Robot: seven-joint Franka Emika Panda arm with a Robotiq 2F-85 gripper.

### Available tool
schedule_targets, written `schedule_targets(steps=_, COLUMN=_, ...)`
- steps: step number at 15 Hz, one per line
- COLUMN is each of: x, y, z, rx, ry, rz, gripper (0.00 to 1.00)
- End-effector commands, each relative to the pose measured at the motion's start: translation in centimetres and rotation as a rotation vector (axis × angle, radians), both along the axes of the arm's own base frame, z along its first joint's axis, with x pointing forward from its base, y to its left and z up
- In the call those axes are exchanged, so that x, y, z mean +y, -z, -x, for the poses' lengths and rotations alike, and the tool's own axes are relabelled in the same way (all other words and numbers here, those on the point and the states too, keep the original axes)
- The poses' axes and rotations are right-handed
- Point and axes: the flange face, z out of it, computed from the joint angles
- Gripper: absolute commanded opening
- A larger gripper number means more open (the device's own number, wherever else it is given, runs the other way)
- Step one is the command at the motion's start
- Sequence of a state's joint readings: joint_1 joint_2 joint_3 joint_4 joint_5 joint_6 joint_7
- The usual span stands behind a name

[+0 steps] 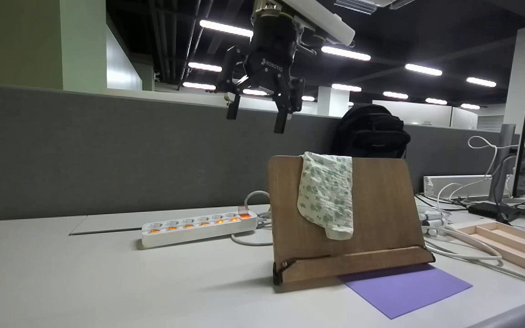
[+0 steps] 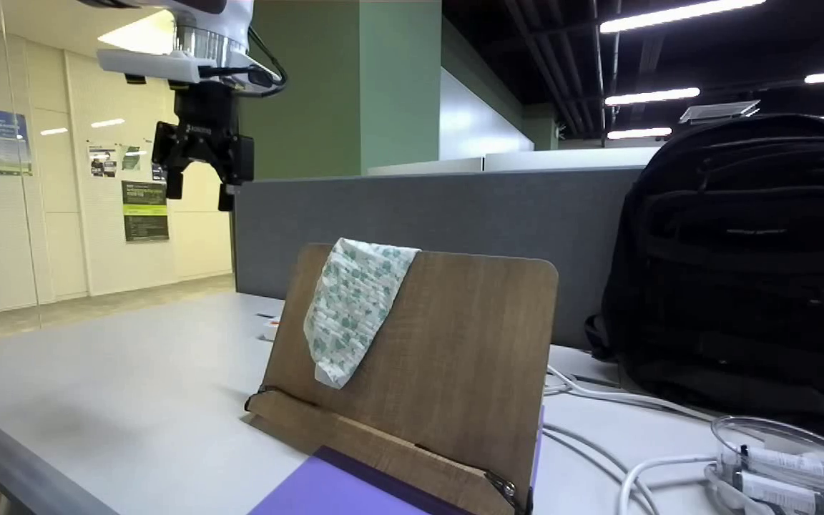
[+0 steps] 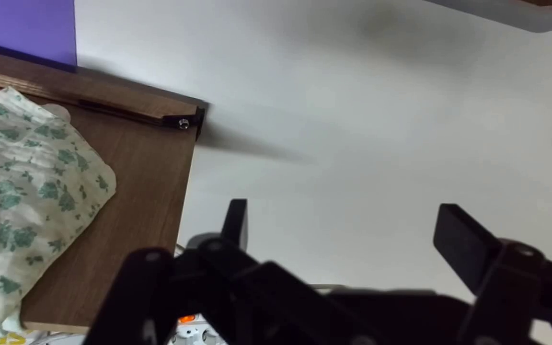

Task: Take the cloth off the board and put it on the counter

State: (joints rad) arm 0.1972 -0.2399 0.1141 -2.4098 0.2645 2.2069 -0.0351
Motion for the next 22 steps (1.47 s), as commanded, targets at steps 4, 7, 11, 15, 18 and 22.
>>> schedule_targets(steps=4, x=-1.1, y=0.0, z=0.1, rx=-0.015, ry=0.035, rz=0.025, gripper=1.0)
schedule_targets(steps=7, x=-3.4, y=0.0, z=-0.1, rx=-0.046, ry=0.101, rz=0.062, gripper=1.0)
schedule_targets(steps=11, x=-7.5, y=0.0, z=-0.5, rx=-0.113, ry=0.214, rz=0.135, gripper=1.0)
schedule_targets(steps=15, x=-11.0, y=-0.2, z=-1.1, rx=-0.19, ry=0.328, rz=0.193, gripper=1.0)
schedule_targets(steps=18, x=-13.2, y=0.0, z=-1.5, rx=-0.213, ry=0.377, rz=0.209, gripper=1.0)
schedule_targets(steps=22, x=-15.9, y=0.4, z=-2.4, rx=-0.215, ry=0.427, rz=0.206, gripper=1.0)
